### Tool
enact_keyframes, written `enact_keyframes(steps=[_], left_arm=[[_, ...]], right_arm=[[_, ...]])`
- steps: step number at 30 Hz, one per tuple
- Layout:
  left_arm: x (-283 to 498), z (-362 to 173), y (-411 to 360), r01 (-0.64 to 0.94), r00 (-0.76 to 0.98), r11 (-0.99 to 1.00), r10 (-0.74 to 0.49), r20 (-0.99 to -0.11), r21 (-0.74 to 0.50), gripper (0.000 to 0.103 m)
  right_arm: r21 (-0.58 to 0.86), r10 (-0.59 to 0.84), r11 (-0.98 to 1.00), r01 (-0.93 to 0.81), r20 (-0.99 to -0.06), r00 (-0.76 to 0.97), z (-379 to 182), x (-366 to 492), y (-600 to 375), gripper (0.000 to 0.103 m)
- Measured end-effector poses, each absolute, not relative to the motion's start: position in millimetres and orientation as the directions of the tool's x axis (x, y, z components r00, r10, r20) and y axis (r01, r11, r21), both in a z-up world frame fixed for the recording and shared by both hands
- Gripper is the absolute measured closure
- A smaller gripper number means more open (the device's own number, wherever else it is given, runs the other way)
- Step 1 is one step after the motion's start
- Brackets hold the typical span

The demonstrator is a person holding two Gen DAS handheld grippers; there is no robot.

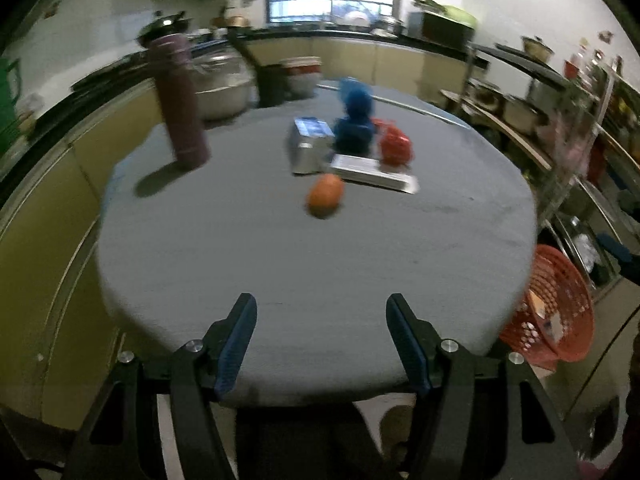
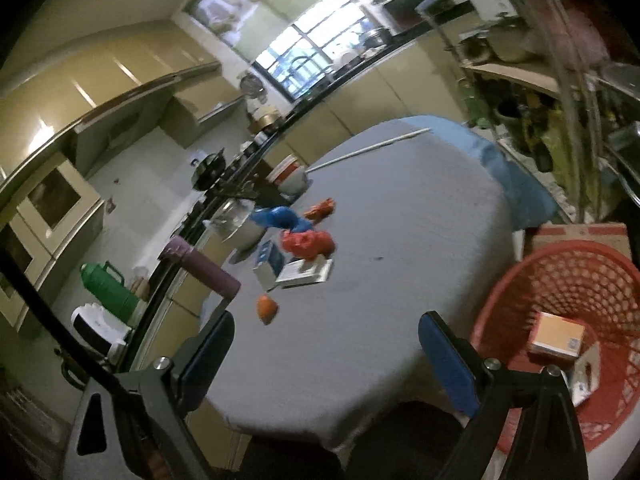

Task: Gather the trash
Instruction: 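Return both tools to the table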

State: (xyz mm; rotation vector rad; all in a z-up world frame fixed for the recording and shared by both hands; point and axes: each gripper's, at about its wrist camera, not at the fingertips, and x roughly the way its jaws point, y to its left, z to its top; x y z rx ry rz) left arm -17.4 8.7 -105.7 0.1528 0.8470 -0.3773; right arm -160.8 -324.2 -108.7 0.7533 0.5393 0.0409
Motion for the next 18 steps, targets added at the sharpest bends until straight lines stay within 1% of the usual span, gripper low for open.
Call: enact_keyframes(steps=[9,14,18], left_arm=[[17.3,-106.5,58.7,0.244,0.655,0.970,-0.178,-0.734,-0.018,0.033],[32.4,-116.2,67.8,0.211,0.641,0.977,-0.149,-0.753,-0.014,0.032],[46.4,-127.8,65.9,0.200,0.621,0.980,-0.131,-0.773,-0.005,0.032]], right_arm=[[0.611,0.301,0.788,0.072,-0.484,0.822,-81.8,-78.4,-282.7,0.008],[0.625,0.327,0.778,0.066,-0.492,0.807,-89.4,-48.4,-273.3,0.008],[0.611,0.329,0.786,0.092,-0.539,0.775,-104.8,-23.2,-267.5,0.008]])
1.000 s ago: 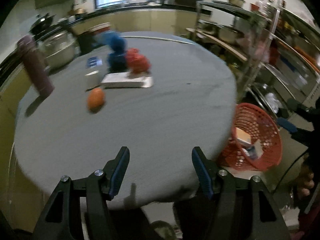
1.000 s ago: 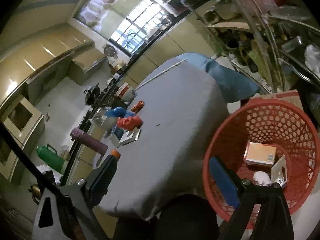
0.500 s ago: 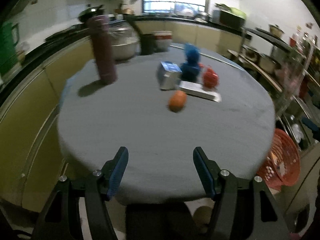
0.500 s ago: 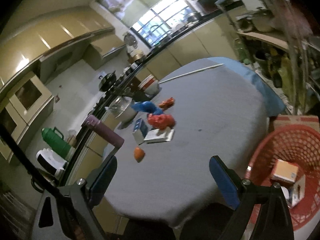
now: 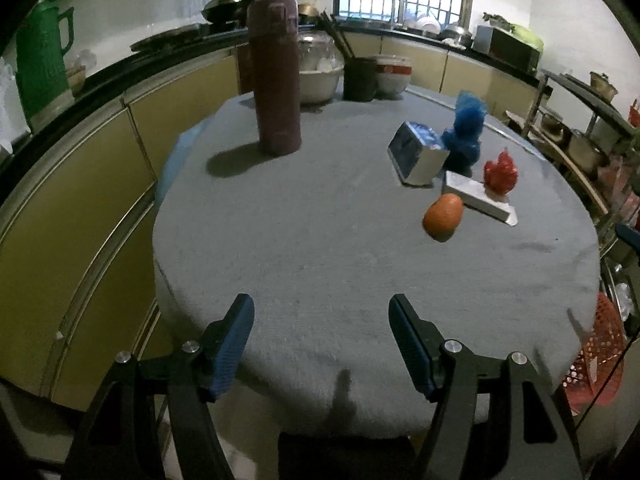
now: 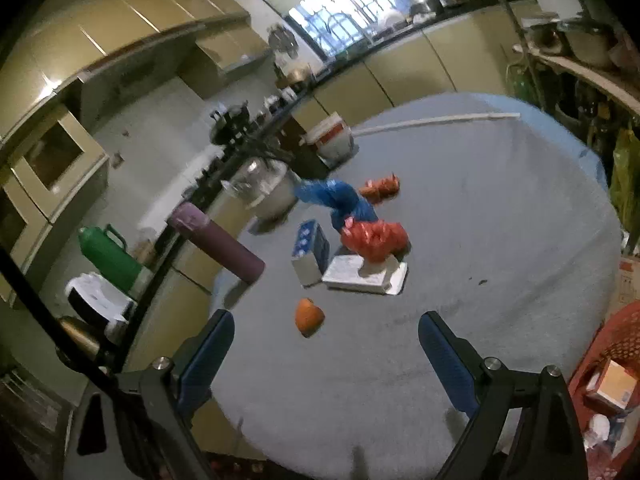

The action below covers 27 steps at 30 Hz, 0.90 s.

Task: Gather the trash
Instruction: 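Return both tools to the table, then grasp the blue milk carton with the left tool while the right grasps the red bag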

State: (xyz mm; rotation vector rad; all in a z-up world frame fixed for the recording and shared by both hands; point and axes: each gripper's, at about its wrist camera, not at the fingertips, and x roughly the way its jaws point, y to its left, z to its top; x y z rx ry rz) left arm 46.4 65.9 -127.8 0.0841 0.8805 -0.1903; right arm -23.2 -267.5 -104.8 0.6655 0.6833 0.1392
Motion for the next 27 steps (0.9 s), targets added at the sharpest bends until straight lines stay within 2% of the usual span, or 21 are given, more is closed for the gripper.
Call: enact_keyframes(steps=[5,11,16,17,20,23,27], left_arm=[[60.6,-135.6,59.9,0.192,0.599,0.981,-0.139,-0.788,-0.028,0.032],[67.9,-138.6,55.3,0.195,0.583,0.981,-0.133,-0.802,-0.020,0.032],[79.7,-133.9,58.7,0.182,0.567,0.982,-0.142,-0.812,-0.045,0.032],[84.4,-130.8,58.6,0.178,0.566,0.982,-0.149,-0.811,-0.056,0.032],[99.3,-122.1,49.9,0.192,0.567,0.979,-0.169,-0.807,-0.070,0.032],[119.1,-115.9,32.6,0.230,0.551,0.970,-0.194,-0.812,-0.075,0.032],[153.9,-106.3,2.1,0.270,0.543,0.957,-0.245,-0.803,-0.110,0.028]], right_arm=[[0.555,0.292,0.824,0.114,-0.588,0.754,-116.1,24.0,-260.5,0.008],[0.401,0.169,0.901,0.164,-0.673,0.720,-136.2,94.4,-242.4,0.008],[0.342,0.113,0.914,0.218,-0.731,0.673,-156.9,147.0,-235.5,0.010],[0.319,0.093,0.918,0.235,-0.750,0.655,-162.1,155.5,-234.6,0.015],[0.309,0.102,0.916,0.258,-0.798,0.594,-180.9,173.1,-238.1,0.048],[0.349,0.127,0.891,0.290,-0.805,0.579,-189.6,171.2,-249.2,0.057],[0.447,0.162,0.834,0.323,-0.758,0.631,-188.7,146.9,-280.2,0.058]])
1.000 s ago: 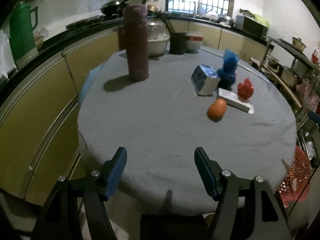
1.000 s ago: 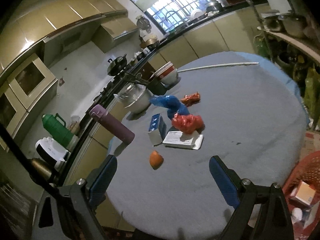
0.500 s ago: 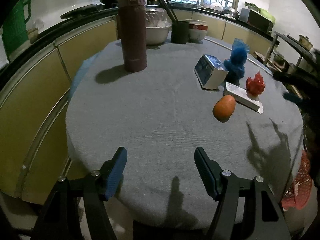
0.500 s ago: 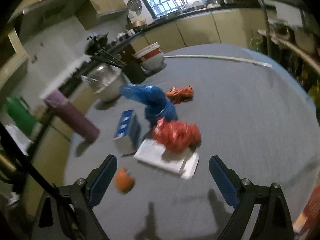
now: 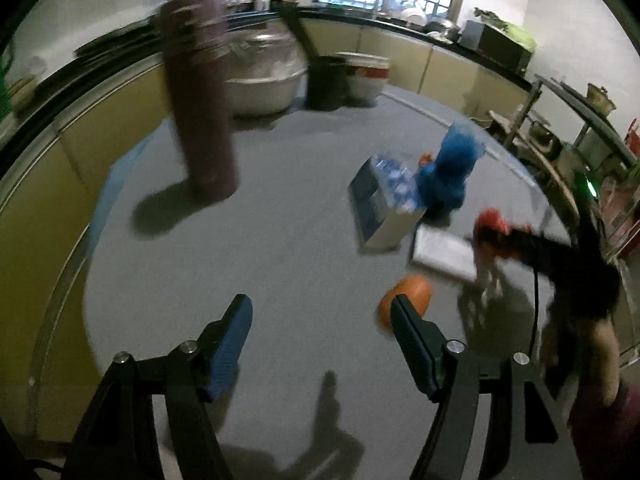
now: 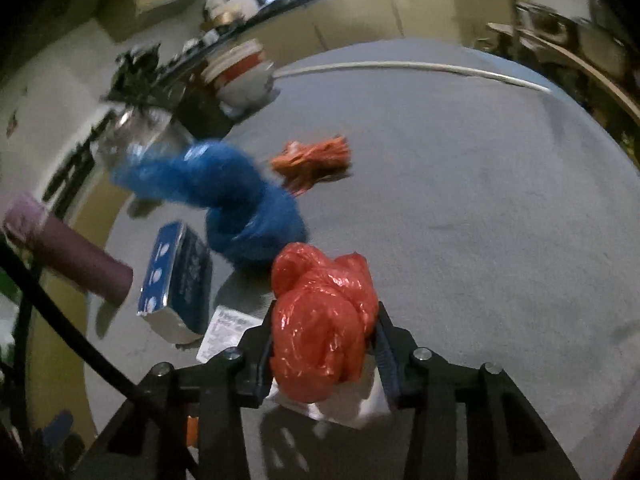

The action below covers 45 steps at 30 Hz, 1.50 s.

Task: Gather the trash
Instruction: 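Grasp the blue milk carton with the left tool while the right grasps the red bag, then carry carton and red bag to the red basket and release both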

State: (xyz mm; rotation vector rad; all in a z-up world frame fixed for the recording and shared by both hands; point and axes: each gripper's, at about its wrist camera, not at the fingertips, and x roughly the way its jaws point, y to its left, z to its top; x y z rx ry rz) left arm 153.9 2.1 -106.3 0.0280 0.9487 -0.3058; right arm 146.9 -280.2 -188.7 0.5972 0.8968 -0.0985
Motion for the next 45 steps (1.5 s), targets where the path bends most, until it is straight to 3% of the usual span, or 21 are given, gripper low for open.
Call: enact_keyframes(steps=[7,18,19,20,23,37,45], left_arm=[[216.4,-118.2,-63.8,0.290,0.470,0.942,-0.291,-0.833,-0.166,0.027],[268.6,-161.6,-90.2,0.135,0.361,0.976,-0.207,-0.909,-0.168,0.028],[269.8,-163.8,-86.2,0.120,0.358,0.977,-0.207,-0.910,-0.175,0.038],[270.5,-166.6,-80.9,0.111,0.346,0.975,-0.219,-0.912,-0.192,0.058],[267.8,-163.0,-71.1,0.117,0.364,0.972,-0.231,-0.902,-0.202,0.061],[148.3,-93.0,-57.0,0.286,0.561,0.952,-0.259,-0.786,-0.110,0.062],[44.6,-75.2,-108.9,0.526,0.581,0.850,-0.386,-0.716,-0.032,0.062]], right_arm=[[0.597,0.240,0.748,0.290,-0.651,0.720,-169.6,86.4,-320.8,0.059],[0.601,0.217,0.756,0.259,-0.604,0.767,-151.6,1.8,-329.1,0.059],[0.601,0.215,0.757,0.256,-0.599,0.771,-150.5,-4.8,-331.2,0.059],[0.604,0.215,0.756,0.253,-0.594,0.776,-149.6,-10.4,-332.6,0.059],[0.631,0.228,0.738,0.241,-0.568,0.791,-150.0,-22.6,-337.2,0.059],[0.710,0.222,0.673,0.210,-0.464,0.858,-143.3,-96.9,-360.5,0.059],[0.725,0.166,0.645,0.240,-0.439,0.883,-145.0,-152.7,-381.2,0.059]])
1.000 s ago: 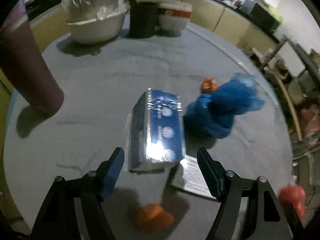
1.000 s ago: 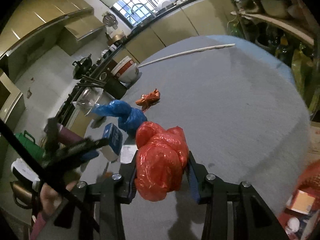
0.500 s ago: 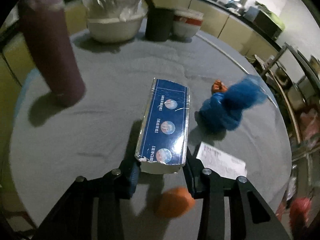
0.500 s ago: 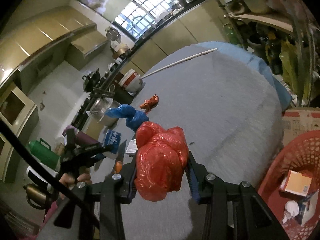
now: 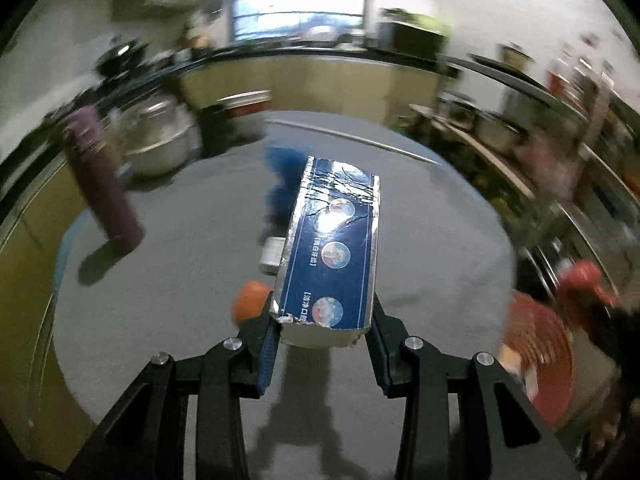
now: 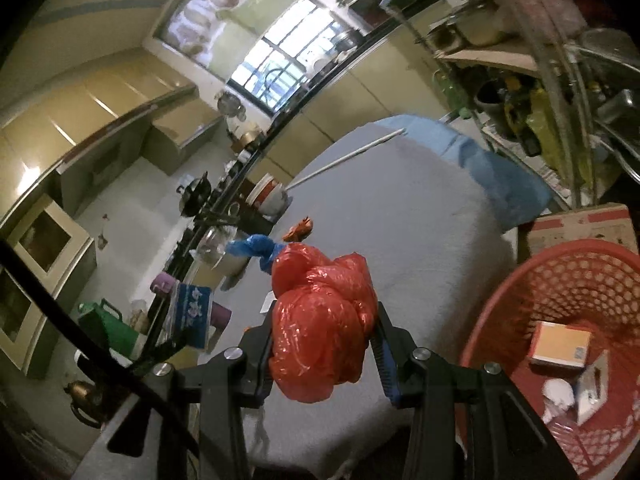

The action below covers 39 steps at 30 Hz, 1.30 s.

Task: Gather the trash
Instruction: 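Carry carton and red bag to the red basket and release both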

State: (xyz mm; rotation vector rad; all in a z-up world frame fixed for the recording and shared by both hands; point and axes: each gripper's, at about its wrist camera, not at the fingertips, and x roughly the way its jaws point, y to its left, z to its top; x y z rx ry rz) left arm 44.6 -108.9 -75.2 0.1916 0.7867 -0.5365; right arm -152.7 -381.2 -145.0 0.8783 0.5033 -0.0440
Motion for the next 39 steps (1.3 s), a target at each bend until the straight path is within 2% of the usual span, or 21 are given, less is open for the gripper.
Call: enact_keyframes(steps=[6,12,18,29,39], left_arm=[[-15.2,-77.0,-144.2,0.651,0.534,0.759,-0.466,-0.706,-0.009,0.062],[-49.6,-74.7,-164.1,0.704,0.495,0.710,-0.509,-0.704,-0.018,0.061],[-67.6,-77.7,-176.6,0.738,0.447,0.673,-0.543,-0.711,-0.051,0.061],[-97.9,-85.7,-226.9,0.829,0.369,0.559,-0.558,-0.744,-0.009,0.060],[-95.7,-99.0,-283.9,0.871,0.217,0.480,-0.570,-0.793,-0.107,0.060]], right_arm=[[0.729,0.138,0.628,0.272,-0.448,0.883,-152.1,-179.3,-394.3,0.059],[0.745,0.108,0.608,0.275,-0.421,0.901,-154.4,-204.5,-412.0,0.059],[0.757,0.084,0.591,0.279,-0.402,0.912,-159.2,-228.3,-427.6,0.058],[0.806,0.038,0.505,0.309,-0.378,0.925,-184.1,-266.7,-460.7,0.058],[0.845,0.016,0.448,0.293,-0.335,0.942,-190.5,-292.5,-478.1,0.057]])
